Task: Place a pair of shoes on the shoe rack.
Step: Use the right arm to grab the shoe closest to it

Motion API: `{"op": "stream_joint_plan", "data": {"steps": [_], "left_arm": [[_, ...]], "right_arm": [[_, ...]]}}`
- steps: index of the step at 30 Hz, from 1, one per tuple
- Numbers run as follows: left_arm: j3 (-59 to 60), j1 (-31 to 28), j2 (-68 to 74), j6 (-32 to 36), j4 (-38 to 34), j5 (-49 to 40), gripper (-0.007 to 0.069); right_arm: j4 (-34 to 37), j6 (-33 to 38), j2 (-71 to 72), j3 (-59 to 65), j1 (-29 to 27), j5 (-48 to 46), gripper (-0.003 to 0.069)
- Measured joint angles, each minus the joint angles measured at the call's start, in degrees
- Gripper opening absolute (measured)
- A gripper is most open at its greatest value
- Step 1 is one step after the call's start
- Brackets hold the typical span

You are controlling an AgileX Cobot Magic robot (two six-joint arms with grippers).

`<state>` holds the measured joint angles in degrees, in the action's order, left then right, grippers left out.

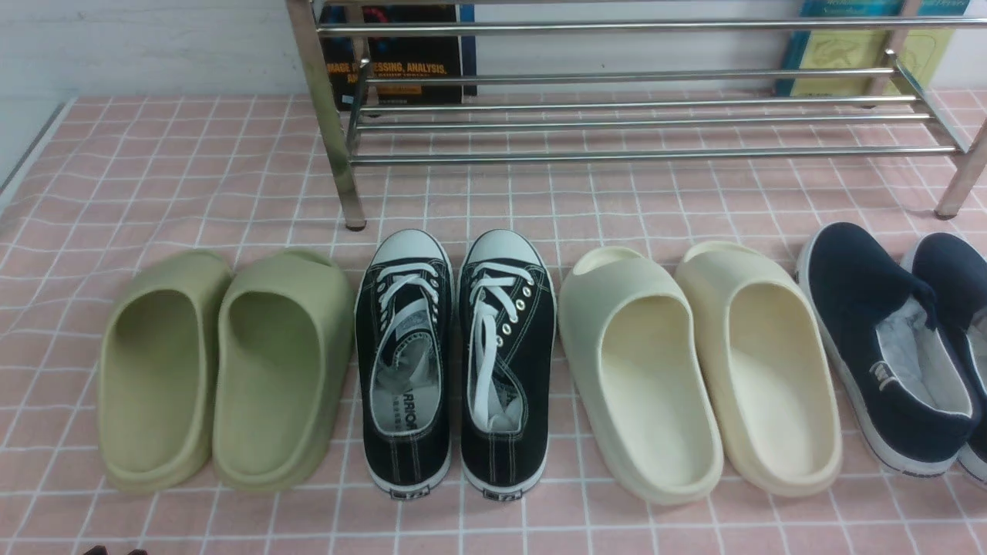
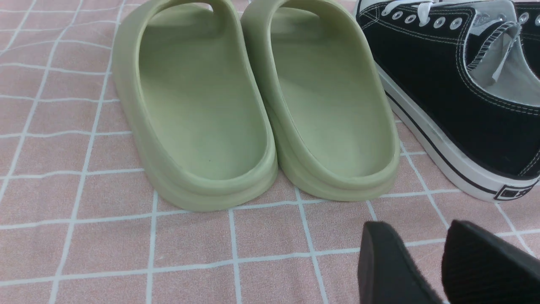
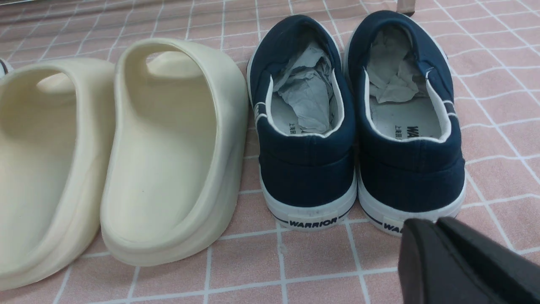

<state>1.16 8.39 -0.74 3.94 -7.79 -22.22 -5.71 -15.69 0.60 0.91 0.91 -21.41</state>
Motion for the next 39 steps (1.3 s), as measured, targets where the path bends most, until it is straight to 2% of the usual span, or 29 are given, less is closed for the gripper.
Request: {"op": "stream_joint_plan", "data": {"steps": [39], "left_arm": [[0.0, 0.0, 0.0, 0.0, 0.1, 0.0, 0.0239]], "right_arm": [[0.0, 0.0, 0.0, 0.0, 0.0, 0.0, 0.0048]]}}
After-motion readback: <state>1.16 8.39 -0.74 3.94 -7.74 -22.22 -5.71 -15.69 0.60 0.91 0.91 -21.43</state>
